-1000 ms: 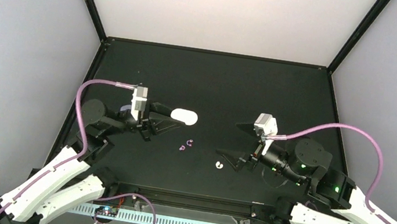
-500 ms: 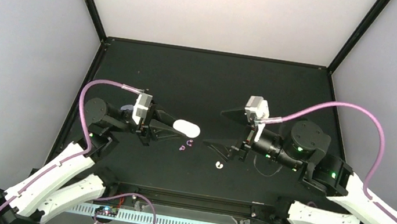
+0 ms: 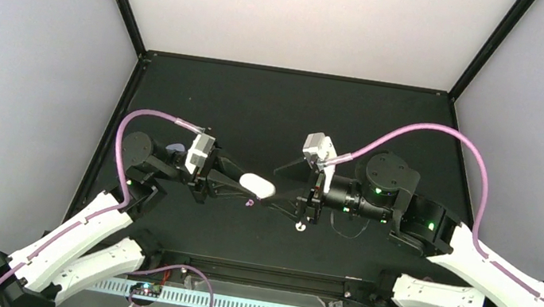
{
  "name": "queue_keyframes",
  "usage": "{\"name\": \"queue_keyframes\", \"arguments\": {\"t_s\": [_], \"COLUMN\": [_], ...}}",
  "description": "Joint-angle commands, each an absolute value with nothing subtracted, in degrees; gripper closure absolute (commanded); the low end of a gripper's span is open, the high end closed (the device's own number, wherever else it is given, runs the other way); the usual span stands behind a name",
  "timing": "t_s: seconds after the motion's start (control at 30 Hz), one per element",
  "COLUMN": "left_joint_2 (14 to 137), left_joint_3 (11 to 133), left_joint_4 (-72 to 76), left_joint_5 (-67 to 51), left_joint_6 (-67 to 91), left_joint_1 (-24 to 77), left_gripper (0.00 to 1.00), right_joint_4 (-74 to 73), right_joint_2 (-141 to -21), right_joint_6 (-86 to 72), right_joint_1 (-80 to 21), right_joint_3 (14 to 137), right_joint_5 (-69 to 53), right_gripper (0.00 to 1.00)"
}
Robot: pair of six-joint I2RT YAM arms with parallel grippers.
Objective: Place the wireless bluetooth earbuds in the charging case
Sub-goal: Pick up the charging case at the center of the board, then open the charging case.
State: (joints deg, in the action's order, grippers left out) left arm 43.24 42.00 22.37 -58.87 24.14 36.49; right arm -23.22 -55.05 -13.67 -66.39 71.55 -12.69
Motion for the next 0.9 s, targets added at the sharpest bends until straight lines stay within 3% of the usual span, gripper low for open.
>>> {"name": "queue_keyframes", "arguments": {"t_s": [0.0, 0.27, 0.77, 0.87], "left_joint_2": [43.2, 43.2, 43.7, 43.9], "left_joint_3": [44.5, 44.9, 44.9, 44.9], "left_joint_4": [23.8, 23.2, 23.1, 23.1], "left_joint_5": [-61.0, -60.5, -58.7, -58.4], "left_joint_6": [22.9, 23.0, 23.7, 24.0], "left_joint_1": [36.9, 37.4, 37.8, 37.8], "left_gripper": [0.98, 0.98, 0.99, 0.94], "right_joint_4": [-23.5, -23.5, -21.2, -20.8], "right_joint_2": [-55.2, -57.3, -56.5, -55.9], "right_joint_6": [-14.3, -14.7, -13.5, -13.2], "right_joint_1": [-66.2, -66.2, -66.1, -66.2], "right_joint_3": [72.6, 73.3, 71.1, 70.5], "right_joint_5": [-15.6, -16.0, -15.0, -15.0], "right_gripper": [0.32, 0.38, 0.63, 0.7]}}
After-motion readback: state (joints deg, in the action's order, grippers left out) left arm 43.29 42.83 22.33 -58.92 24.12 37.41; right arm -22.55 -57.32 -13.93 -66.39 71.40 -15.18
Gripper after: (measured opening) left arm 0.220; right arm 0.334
